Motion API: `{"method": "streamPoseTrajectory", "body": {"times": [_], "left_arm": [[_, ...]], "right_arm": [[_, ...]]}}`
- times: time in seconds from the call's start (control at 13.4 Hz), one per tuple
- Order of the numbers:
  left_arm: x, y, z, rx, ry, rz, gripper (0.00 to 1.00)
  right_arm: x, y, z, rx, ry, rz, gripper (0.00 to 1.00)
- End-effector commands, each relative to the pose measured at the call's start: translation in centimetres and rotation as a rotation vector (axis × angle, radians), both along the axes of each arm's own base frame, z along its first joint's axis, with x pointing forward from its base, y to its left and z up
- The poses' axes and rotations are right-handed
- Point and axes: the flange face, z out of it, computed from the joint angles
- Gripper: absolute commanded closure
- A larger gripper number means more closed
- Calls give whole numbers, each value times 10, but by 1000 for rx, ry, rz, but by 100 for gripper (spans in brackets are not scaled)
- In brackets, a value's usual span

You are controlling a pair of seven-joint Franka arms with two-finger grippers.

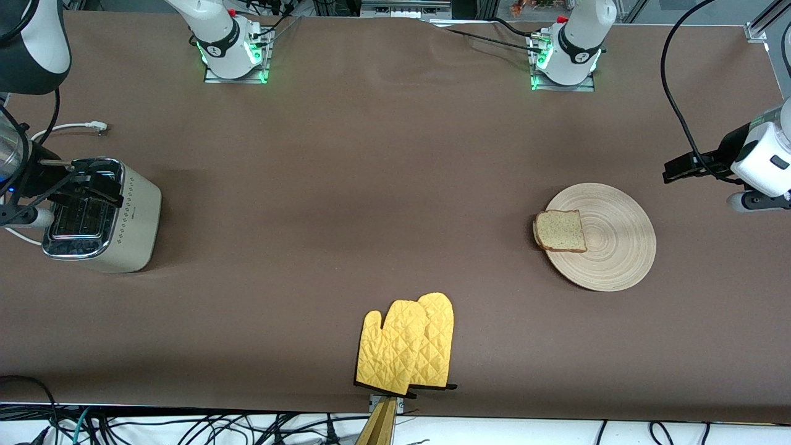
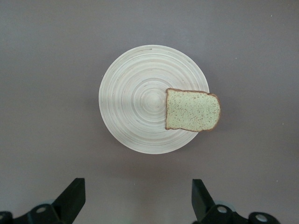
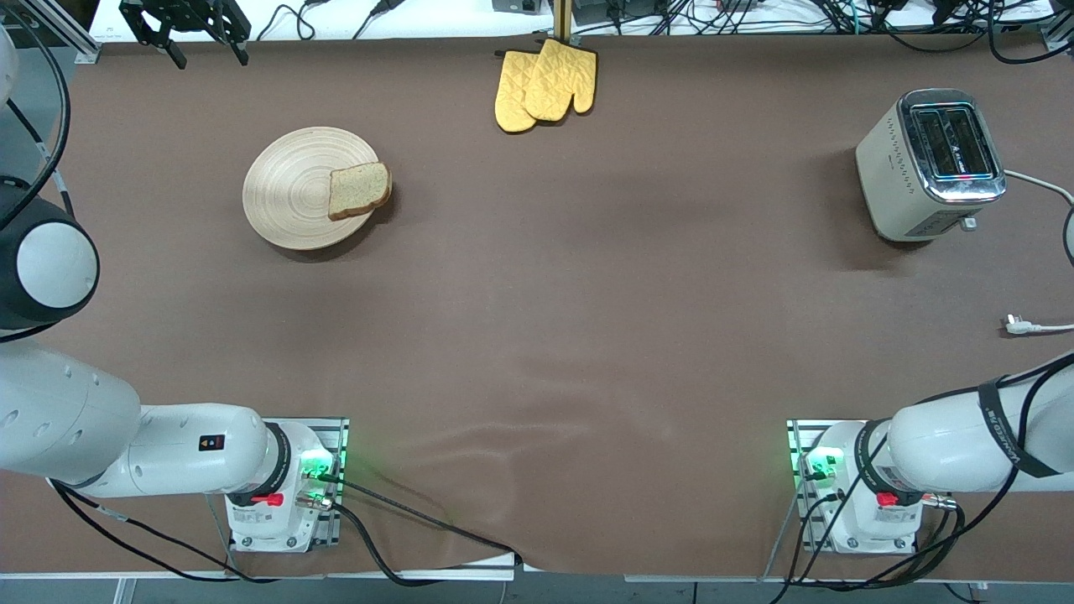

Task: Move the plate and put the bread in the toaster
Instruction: 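Lower the left gripper to the wooden plate rim and grasp it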

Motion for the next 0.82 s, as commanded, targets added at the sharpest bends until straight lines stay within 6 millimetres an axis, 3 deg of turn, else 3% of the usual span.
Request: {"method": "streamPoseTrajectory", "body": {"times": [0.0,0.45,0.6,0.74], "left_arm": [[0,-7,1,-14,8,-7,0],[0,6,-25,-20,51,-10,0],[6,30,-39,-51,71,-61,0],[19,75,-75,-101,85,-103,0]], "right_arm": [[1,-1,2,16,-8,-8,0],[1,-1,1,16,-7,-7,0],[1,-1,3,16,-10,-8,0],[1,-1,2,16,-8,-8,0]]}}
